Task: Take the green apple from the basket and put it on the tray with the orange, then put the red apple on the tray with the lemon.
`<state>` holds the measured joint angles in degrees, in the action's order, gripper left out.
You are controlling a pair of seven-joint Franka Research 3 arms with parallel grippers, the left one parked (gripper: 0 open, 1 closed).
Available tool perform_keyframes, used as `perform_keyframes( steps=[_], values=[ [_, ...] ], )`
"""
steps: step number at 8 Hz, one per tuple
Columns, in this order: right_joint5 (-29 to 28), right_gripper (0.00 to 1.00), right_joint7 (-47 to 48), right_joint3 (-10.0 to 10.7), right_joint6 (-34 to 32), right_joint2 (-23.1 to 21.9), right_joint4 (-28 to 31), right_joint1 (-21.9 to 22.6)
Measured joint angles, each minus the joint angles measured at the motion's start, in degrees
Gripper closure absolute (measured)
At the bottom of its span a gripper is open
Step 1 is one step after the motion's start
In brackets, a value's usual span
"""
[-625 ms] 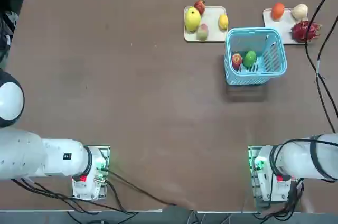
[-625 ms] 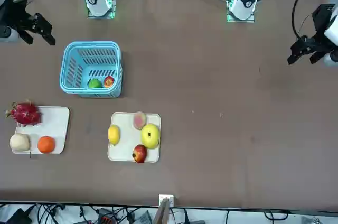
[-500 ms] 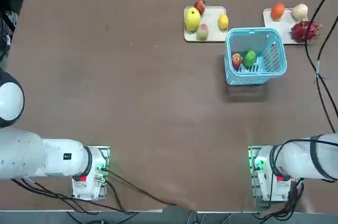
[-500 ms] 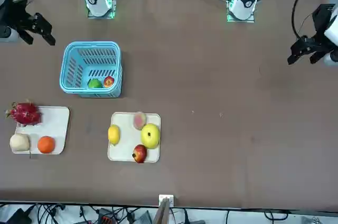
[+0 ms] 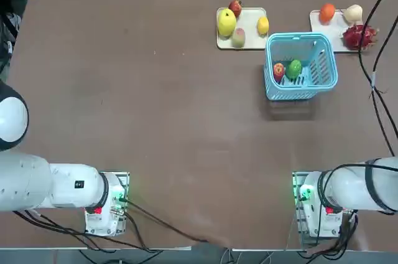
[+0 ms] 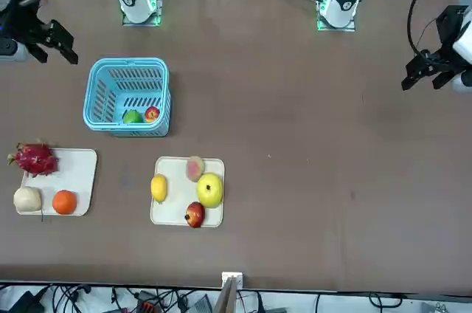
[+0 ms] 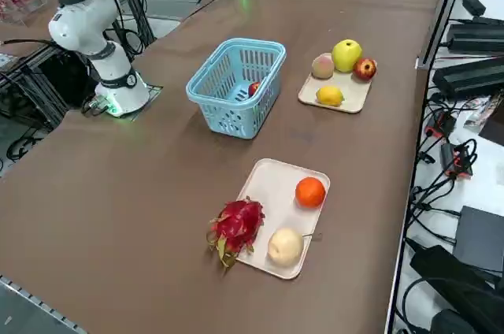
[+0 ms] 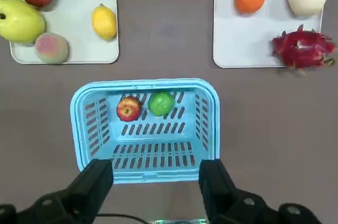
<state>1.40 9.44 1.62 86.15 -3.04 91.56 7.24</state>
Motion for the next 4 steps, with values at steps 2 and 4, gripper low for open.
perform_keyframes(
  steps=[2,4],
  values=[
    [0.0,0.00,10.9,-0.1,2.6,3.5,0.9,0.1],
    [0.0,0.00,21.7,-0.5,7.3,7.0,3.6,0.4]
  ],
)
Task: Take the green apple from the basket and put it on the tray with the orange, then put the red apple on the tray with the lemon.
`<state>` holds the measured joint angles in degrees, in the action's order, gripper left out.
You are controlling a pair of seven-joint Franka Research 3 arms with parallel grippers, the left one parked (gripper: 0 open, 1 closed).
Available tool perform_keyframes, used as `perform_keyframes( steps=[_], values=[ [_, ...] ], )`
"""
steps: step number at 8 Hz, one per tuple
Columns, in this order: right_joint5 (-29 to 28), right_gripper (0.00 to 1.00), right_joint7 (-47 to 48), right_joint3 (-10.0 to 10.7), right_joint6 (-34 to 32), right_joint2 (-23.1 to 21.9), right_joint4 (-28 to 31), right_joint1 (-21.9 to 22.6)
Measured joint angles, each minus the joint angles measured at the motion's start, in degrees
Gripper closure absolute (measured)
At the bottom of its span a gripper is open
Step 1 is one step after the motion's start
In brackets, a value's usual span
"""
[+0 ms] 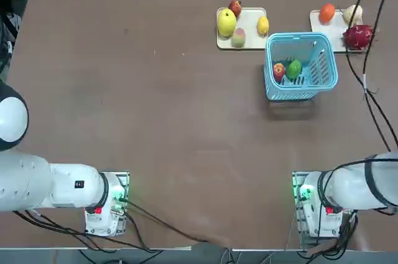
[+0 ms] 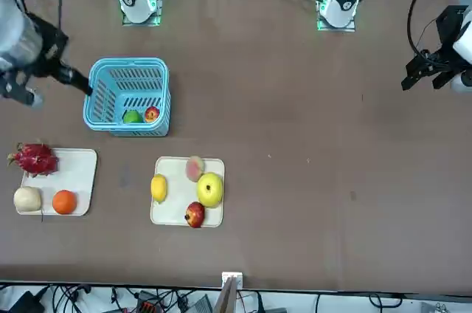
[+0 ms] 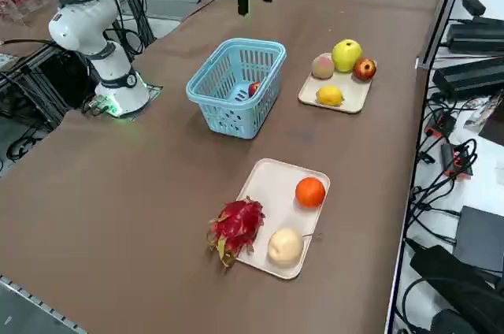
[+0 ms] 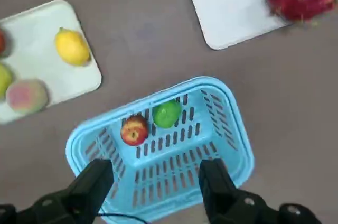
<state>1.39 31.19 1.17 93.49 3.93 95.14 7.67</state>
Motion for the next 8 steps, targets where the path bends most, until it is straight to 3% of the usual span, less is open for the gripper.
perform_keyframes(
  steps=[3,5,8],
  values=[
    [0.0,0.00,14.5,-0.4,6.8,0.7,7.8,1.0],
    [0.0,0.00,17.5,-0.4,9.2,0.1,12.1,1.6],
    [-0.1,0.00,18.2,-0.3,21.3,-5.4,26.1,1.5]
  ],
)
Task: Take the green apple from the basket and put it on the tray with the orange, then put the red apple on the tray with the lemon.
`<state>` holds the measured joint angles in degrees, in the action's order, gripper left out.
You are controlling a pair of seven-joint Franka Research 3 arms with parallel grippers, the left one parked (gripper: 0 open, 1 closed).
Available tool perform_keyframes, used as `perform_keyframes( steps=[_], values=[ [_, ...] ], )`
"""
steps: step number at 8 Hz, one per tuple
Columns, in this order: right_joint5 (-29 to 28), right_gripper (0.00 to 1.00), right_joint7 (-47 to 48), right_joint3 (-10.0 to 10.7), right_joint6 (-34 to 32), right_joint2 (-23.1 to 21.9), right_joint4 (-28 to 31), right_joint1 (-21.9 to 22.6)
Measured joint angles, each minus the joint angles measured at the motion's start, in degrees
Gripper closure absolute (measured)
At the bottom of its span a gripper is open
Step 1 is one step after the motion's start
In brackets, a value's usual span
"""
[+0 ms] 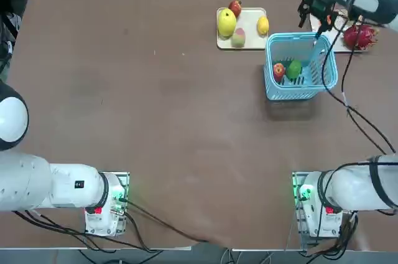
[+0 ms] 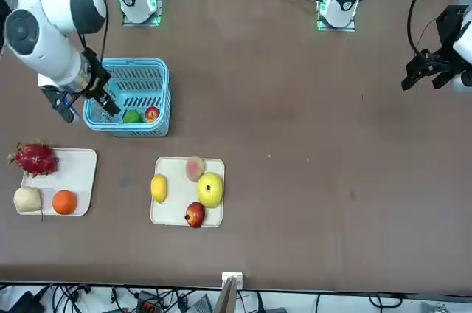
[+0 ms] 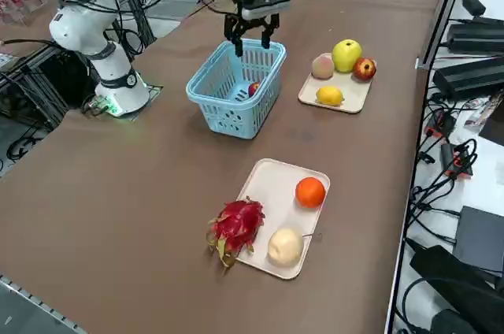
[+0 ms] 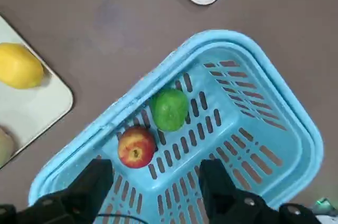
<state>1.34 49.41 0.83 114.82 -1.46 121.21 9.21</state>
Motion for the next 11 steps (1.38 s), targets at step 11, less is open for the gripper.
perform_keyframes(
  steps=[11],
  values=[
    [0.0,0.00,0.4,0.2,32.8,-2.6,25.0,0.0]
  ],
)
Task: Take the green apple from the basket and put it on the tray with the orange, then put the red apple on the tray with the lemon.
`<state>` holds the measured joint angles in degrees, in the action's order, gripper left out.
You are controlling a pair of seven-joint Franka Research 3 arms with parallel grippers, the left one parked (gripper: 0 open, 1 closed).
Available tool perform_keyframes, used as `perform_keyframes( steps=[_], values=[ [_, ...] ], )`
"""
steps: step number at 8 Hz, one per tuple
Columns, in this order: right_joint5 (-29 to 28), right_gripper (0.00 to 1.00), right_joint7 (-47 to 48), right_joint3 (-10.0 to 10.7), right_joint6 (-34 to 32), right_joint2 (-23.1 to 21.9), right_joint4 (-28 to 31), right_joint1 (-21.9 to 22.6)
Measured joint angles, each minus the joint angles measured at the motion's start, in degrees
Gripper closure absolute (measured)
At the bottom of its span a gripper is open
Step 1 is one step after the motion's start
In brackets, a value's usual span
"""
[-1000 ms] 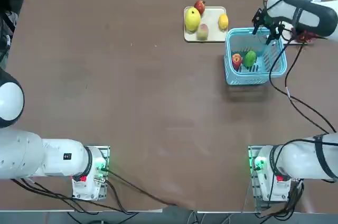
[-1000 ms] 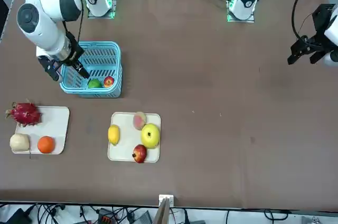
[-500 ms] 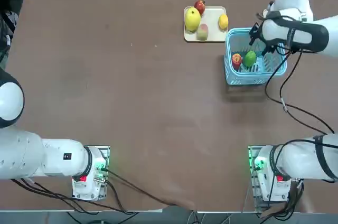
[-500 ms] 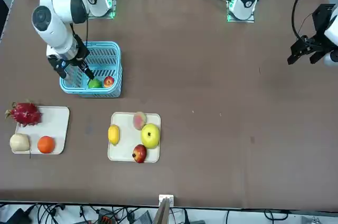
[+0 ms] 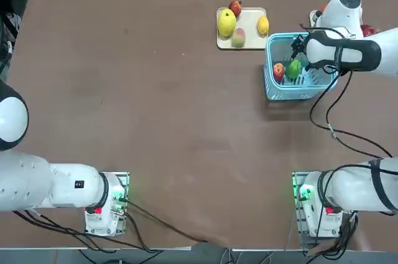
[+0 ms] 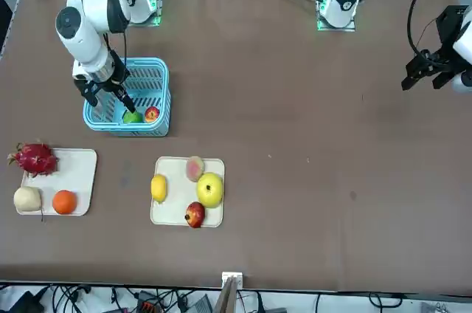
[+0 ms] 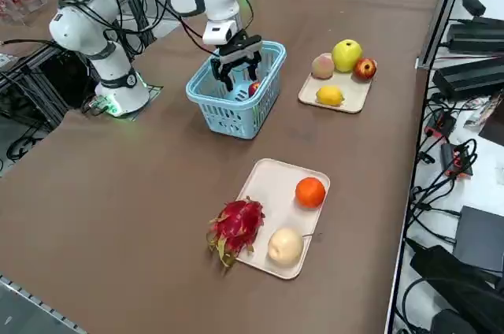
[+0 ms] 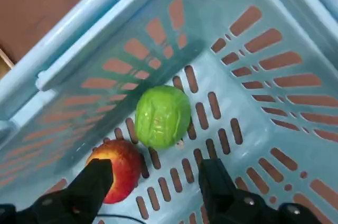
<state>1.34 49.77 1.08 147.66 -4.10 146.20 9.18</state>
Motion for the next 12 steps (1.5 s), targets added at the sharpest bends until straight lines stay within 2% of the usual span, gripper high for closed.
perform_keyframes(
  steps=[6,12],
  values=[
    [0.0,0.00,0.0,0.0,15.1,6.7,3.0,0.0],
    [0.0,0.00,0.2,0.5,15.6,8.4,3.1,-0.7]
  ],
)
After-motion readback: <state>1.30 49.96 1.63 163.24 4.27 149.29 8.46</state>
